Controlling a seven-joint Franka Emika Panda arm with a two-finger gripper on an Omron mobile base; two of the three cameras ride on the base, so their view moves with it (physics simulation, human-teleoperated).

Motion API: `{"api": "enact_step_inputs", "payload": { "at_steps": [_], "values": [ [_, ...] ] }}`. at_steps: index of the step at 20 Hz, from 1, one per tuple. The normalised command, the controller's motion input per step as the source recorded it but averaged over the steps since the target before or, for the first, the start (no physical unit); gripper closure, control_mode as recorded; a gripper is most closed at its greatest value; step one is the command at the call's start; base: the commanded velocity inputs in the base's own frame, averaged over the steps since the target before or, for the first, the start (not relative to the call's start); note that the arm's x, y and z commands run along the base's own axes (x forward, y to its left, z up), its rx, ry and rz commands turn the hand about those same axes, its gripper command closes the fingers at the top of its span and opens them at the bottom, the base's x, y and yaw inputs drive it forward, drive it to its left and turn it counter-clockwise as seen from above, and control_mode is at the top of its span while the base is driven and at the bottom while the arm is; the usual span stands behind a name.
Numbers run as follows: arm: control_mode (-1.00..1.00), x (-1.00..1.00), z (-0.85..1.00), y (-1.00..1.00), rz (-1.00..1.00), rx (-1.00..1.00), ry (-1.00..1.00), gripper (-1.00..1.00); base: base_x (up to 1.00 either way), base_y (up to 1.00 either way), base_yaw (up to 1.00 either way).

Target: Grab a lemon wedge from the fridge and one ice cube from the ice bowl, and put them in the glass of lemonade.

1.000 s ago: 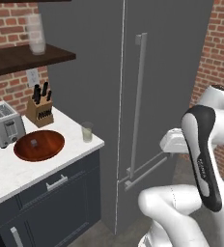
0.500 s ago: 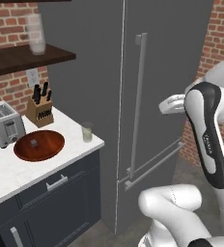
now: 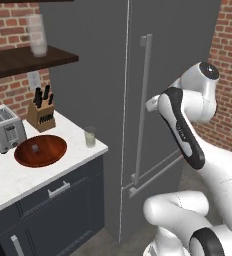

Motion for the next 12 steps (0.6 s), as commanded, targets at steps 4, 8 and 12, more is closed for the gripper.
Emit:
{"api": "enact_step_inputs", "payload": {
  "at_steps": [4,8,12],
  "values": [
    [-1.0,0.77,-0.51,0.25,-0.19,-0.01,-0.07,-1.0,0.0,0.0,0.0],
    [-1.0,0.47,-0.17,0.11,-0.09,0.01,-0.09,-1.0,0.0,0.0,0.0],
    [-1.0,0.42,-0.03,-0.11,-0.01,0.1,-0.02,-1.0,0.0,0.0,0.0]
  ]
}}
